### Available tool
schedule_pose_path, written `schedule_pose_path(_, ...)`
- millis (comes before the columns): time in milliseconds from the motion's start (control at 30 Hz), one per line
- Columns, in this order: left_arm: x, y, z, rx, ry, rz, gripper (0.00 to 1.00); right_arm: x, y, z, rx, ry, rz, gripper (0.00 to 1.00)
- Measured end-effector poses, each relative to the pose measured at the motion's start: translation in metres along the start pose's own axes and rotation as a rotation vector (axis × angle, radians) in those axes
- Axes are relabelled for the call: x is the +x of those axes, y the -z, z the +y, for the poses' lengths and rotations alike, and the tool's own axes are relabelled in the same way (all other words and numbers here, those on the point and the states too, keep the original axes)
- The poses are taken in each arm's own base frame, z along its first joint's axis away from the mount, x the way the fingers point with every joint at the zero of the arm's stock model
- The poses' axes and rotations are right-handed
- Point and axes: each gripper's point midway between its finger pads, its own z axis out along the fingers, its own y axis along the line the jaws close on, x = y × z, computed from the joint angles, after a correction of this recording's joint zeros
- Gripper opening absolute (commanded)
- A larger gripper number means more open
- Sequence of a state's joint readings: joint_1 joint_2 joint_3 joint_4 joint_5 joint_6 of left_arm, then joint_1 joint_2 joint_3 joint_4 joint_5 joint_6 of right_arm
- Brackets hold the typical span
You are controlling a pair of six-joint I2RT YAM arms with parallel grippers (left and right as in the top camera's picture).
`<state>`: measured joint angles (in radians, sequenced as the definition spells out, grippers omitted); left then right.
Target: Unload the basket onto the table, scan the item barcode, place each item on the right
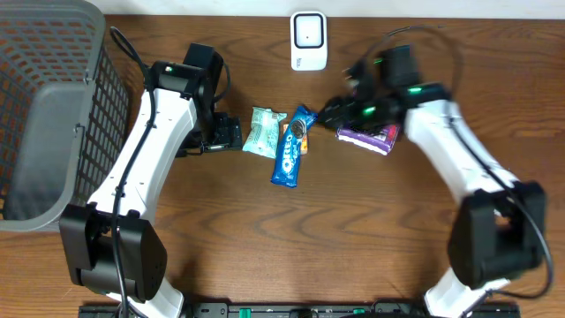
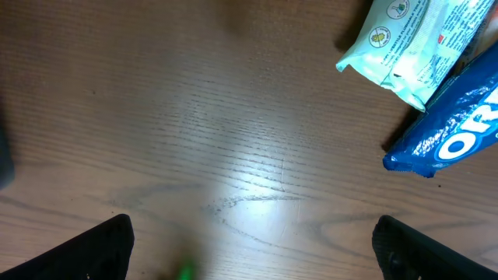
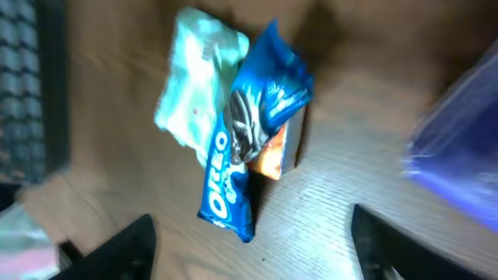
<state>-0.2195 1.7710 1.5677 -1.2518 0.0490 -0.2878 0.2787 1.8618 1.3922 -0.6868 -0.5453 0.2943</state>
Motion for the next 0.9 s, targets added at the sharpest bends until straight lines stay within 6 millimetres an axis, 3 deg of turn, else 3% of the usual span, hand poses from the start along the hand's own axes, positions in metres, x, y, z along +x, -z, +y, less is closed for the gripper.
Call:
schedule_pose_path(200,0.000,0.000,0.000,0.000,0.000,0.000,0.98,0.020,-0.054,0.008,0.042,-0.015,0.076,0.60)
schedule_pose_path(333,0.000,0.000,0.000,0.000,0.000,0.000,0.98,0.024,-0.066,0.006,0.072,-0.014,0.086,0.48)
schedule_pose_path(567,0.000,0.000,0.000,0.000,0.000,0.000,0.98,0.014,-0.078,0.003,0.088,-0.037,0.041,0.43)
schedule_pose_path(667,0.000,0.000,0.000,0.000,0.000,0.000,0.98,0.017,-0.096,0.002,0.091,-0.043,0.047,0.32)
schedule_pose_path(700,0.000,0.000,0.000,0.000,0.000,0.001,0.98,0.016,-0.099,0.004,0.086,-0.041,0.043,0.18)
schedule_pose_path(767,0.000,0.000,0.000,0.000,0.000,0.000,0.98,0.011,-0.101,0.008,0.071,-0.035,0.019,0.04)
schedule_pose_path(900,0.000,0.000,0.000,0.000,0.000,0.000,0.98,0.008,-0.102,0.011,0.062,-0.030,0.009,0.01)
